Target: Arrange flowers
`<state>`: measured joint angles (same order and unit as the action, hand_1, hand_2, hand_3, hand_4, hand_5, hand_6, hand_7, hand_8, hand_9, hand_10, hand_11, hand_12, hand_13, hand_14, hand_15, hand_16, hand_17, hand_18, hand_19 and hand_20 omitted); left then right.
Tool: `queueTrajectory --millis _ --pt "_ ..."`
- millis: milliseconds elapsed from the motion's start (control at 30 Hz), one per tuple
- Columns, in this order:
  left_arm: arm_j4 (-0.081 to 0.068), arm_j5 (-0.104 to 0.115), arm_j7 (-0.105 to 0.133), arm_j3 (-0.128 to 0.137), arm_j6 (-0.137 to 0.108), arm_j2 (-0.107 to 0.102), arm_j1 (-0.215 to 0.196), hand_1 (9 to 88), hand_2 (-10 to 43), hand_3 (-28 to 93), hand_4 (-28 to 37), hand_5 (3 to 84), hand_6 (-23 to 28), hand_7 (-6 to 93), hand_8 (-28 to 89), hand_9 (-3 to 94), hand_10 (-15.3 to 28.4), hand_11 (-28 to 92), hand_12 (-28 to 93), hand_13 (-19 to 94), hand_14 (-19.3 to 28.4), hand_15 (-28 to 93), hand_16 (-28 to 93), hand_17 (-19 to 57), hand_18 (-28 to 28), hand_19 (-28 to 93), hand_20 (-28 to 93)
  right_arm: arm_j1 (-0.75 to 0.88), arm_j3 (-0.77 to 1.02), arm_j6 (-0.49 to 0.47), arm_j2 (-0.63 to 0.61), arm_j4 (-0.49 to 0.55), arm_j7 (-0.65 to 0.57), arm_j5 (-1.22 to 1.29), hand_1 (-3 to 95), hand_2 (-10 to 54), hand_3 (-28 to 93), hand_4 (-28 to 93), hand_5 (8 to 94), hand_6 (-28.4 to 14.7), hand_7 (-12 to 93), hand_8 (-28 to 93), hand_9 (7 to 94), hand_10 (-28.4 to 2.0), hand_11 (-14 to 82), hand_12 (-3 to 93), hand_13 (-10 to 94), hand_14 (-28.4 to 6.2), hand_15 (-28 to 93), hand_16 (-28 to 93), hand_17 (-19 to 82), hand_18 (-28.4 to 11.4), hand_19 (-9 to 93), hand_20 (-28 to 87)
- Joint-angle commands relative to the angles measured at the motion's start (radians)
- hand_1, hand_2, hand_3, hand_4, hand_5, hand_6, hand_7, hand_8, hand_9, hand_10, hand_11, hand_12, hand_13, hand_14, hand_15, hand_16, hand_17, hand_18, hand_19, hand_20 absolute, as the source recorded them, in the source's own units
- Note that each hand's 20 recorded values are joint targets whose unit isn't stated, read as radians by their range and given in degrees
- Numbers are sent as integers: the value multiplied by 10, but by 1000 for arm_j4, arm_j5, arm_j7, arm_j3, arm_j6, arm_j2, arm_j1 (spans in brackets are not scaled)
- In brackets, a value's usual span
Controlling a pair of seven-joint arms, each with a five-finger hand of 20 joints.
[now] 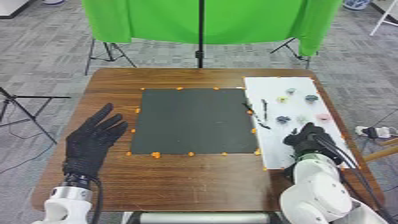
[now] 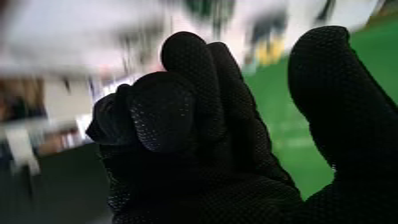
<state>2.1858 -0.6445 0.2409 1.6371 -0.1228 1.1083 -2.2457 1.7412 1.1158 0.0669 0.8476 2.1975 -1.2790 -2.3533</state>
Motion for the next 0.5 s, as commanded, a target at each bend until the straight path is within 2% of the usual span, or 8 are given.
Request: queueTrajectory --millis 33,233,267,300,500 --pt "-2 -1 -11 7 4 17 -22 228 55 813 -256 394 92 112 -91 364 199 235 106 267 279 504 -84 -94 259 532 114 11 35 67 -10 31 4 -99 370 -79 749 -238 624 -90 150 -110 661 -218 554 187 676 -156 813 125 414 -264 932 485" --pt "-5 3 -1 1 4 9 -14 228 54 814 -256 394 92 112 -91 364 199 235 106 267 279 504 -84 -94 259 532 113 10 48 1 -2 9 -5 -76 370 -80 748 -236 630 -89 152 -112 666 -217 550 187 681 -154 809 130 418 -264 932 482" --pt "-4 5 8 -1 0 5 -17 229 54 813 -256 394 92 112 -91 364 199 235 106 267 279 504 -84 -94 259 532 113 10 48 -15 0 4 -2 -73 371 -80 748 -236 630 -89 151 -112 667 -218 550 187 682 -153 808 131 418 -264 932 482" --pt "-4 4 3 -1 1 8 -15 229 54 813 -257 394 92 112 -91 364 199 235 106 267 279 504 -84 -94 258 532 113 16 53 -26 2 6 -7 -58 371 -80 747 -236 630 -89 151 -112 667 -218 549 187 682 -154 808 131 419 -264 932 482" --pt "-1 10 17 -1 -9 2 -25 229 55 812 -257 395 92 111 -91 364 198 236 107 268 279 505 -84 -94 258 531 112 44 65 -52 2 -14 0 -28 373 -81 746 -234 638 -88 148 -111 672 -219 546 190 687 -155 808 134 422 -265 932 486"
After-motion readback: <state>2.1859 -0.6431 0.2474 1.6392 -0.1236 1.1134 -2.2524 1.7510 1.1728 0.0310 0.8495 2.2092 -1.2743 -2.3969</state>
